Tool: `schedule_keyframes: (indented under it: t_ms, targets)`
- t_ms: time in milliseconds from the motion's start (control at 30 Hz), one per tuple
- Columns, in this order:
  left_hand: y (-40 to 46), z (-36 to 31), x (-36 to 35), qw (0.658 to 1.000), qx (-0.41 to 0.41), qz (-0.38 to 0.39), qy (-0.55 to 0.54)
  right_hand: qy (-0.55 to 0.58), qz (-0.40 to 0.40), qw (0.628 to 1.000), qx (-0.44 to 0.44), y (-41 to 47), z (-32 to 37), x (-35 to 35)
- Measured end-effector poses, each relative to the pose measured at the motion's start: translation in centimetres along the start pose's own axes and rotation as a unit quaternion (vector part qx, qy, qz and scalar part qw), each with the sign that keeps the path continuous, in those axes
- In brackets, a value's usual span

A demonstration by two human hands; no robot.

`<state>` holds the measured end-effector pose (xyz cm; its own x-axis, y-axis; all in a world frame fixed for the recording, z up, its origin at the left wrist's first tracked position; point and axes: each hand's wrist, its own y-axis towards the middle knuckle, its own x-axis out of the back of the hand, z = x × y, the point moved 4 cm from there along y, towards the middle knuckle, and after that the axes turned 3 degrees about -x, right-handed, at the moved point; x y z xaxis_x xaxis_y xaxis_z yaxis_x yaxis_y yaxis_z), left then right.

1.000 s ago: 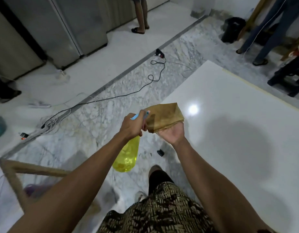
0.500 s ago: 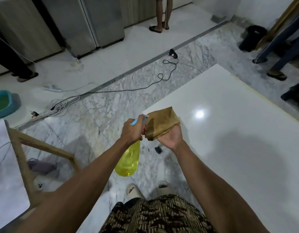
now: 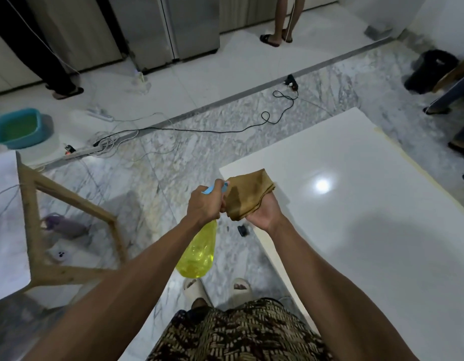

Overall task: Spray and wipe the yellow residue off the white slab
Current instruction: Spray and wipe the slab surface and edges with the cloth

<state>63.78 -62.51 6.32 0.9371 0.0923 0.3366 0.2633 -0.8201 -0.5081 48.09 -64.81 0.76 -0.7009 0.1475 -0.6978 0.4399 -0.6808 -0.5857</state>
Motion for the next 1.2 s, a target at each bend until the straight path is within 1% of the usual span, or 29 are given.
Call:
schedule_keyframes:
  t_ms: [100,167,233,267,333,400,433,500,567,633,667,700,733,767,800,833,900,933,967,1100,1133,1200]
  targets:
    - [0.3,0.3,-0.6,0.999,0.011,-0.007,-0.029,-0.076,-0.065,0.995,-0.007,1.6,1.0,2.0]
    - [0.6,0.6,-0.8,0.999,0.013,-0.017,-0.041,-0.124,-0.132,0.983,-0.006,2.7,2.3,3.5]
    - [0.9,1.0,-0.7,0.998,0.02,-0.03,-0.047,-0.181,-0.173,0.968,-0.005,3.6,4.1,4.2]
    - [1.0,1.1,-0.6,0.998,0.019,-0.037,-0.044,-0.221,-0.194,0.956,-0.006,3.7,5.2,4.2]
    - [1.4,1.4,-0.2,0.998,0.017,-0.053,-0.038,-0.34,-0.242,0.908,0.02,4.6,7.6,4.0]
    - [1.6,1.6,0.3,0.997,0.02,-0.069,-0.042,-0.471,-0.264,0.837,0.093,5.7,9.8,3.1]
    - [1.6,1.7,0.6,0.996,0.023,-0.077,-0.048,-0.525,-0.257,0.799,0.139,6.5,10.6,2.4]
    - [1.6,1.7,1.1,0.994,0.024,-0.089,-0.062,-0.634,-0.245,0.705,0.204,8.0,11.8,1.1]
    - [1.6,2.1,1.8,0.991,0.027,-0.104,-0.079,-0.719,-0.223,0.617,0.23,10.2,11.9,0.1]
    - [1.8,2.6,2.2,0.989,0.031,-0.115,-0.091,-0.784,-0.176,0.534,0.263,12.7,10.8,-0.8]
    - [2.0,2.9,2.2,0.987,0.036,-0.117,-0.099,-0.817,-0.141,0.494,0.261,13.8,9.5,-0.7]
    - [2.1,3.2,2.3,0.986,0.043,-0.119,-0.108,-0.856,-0.098,0.451,0.233,14.8,7.9,-0.2]
    - [2.3,3.6,2.3,0.985,0.05,-0.122,-0.114,-0.896,-0.054,0.403,0.181,16.1,6.0,0.9]
    - [2.5,4.1,2.4,0.984,0.055,-0.126,-0.115,-0.926,-0.026,0.353,0.129,16.9,4.4,2.3]
    - [2.8,4.6,2.4,0.984,0.058,-0.128,-0.114,-0.939,-0.019,0.327,0.108,17.6,3.2,3.6]
    - [3.0,5.0,2.5,0.984,0.058,-0.128,-0.112,-0.939,-0.03,0.321,0.123,18.1,2.7,4.2]
    - [3.2,5.9,2.6,0.983,0.065,-0.128,-0.115,-0.919,-0.076,0.331,0.2,18.0,2.9,3.5]
    - [3.4,6.2,2.7,0.983,0.067,-0.128,-0.116,-0.91,-0.098,0.328,0.232,18.4,3.3,2.9]
    - [3.6,6.4,2.8,0.983,0.07,-0.128,-0.113,-0.907,-0.116,0.329,0.236,19.1,3.7,2.2]
    - [4.6,7.3,2.8,0.984,0.066,-0.128,-0.102,-0.915,-0.139,0.359,0.118,23.0,3.5,2.3]
    - [4.8,7.4,2.7,0.984,0.063,-0.129,-0.1,-0.915,-0.145,0.36,0.111,23.4,3.1,2.6]
    - [5.4,7.5,2.5,0.985,0.057,-0.131,-0.093,-0.918,-0.161,0.336,0.138,23.6,2.5,3.0]
